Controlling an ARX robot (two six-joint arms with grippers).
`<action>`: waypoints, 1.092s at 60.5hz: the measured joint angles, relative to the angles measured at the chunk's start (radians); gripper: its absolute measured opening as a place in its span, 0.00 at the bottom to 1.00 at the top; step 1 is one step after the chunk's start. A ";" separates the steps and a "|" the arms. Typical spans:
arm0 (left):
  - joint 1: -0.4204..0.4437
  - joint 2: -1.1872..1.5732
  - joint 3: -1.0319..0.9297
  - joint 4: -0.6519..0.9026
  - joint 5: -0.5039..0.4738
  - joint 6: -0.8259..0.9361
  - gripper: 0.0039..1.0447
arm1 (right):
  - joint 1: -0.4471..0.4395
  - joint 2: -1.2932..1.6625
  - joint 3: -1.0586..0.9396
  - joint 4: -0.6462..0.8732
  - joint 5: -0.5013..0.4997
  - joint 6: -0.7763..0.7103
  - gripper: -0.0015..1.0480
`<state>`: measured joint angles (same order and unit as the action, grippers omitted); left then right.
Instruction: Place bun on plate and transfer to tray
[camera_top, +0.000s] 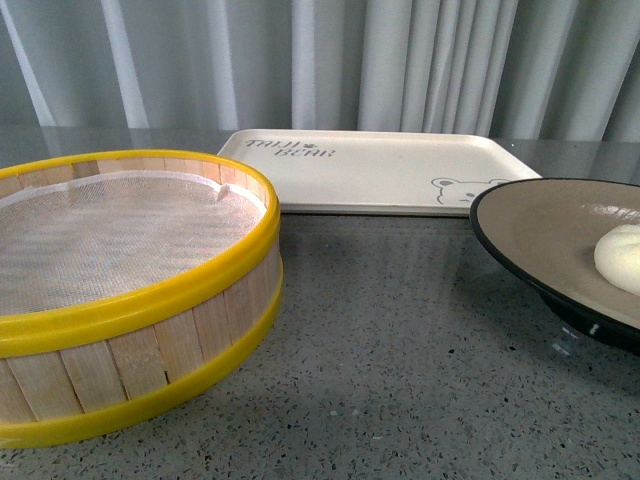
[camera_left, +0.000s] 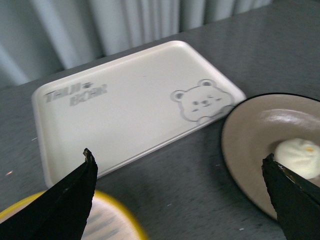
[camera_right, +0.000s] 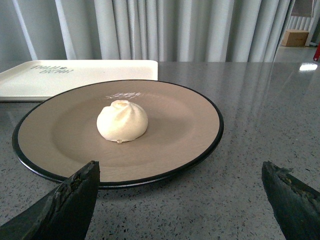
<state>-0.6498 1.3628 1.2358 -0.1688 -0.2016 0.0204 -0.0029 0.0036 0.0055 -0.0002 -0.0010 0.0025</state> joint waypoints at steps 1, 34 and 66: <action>0.017 -0.030 -0.029 0.003 0.000 -0.002 0.94 | 0.000 0.000 0.000 0.000 0.000 0.000 0.92; 0.553 -0.650 -0.550 0.100 0.149 -0.029 0.81 | 0.000 0.000 0.000 0.000 0.000 0.000 0.92; 0.647 -0.955 -1.032 0.370 0.201 -0.026 0.04 | 0.000 0.000 0.000 0.000 0.000 0.000 0.92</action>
<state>-0.0025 0.4080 0.2043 0.2016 -0.0010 -0.0055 -0.0029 0.0036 0.0055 -0.0002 -0.0010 0.0025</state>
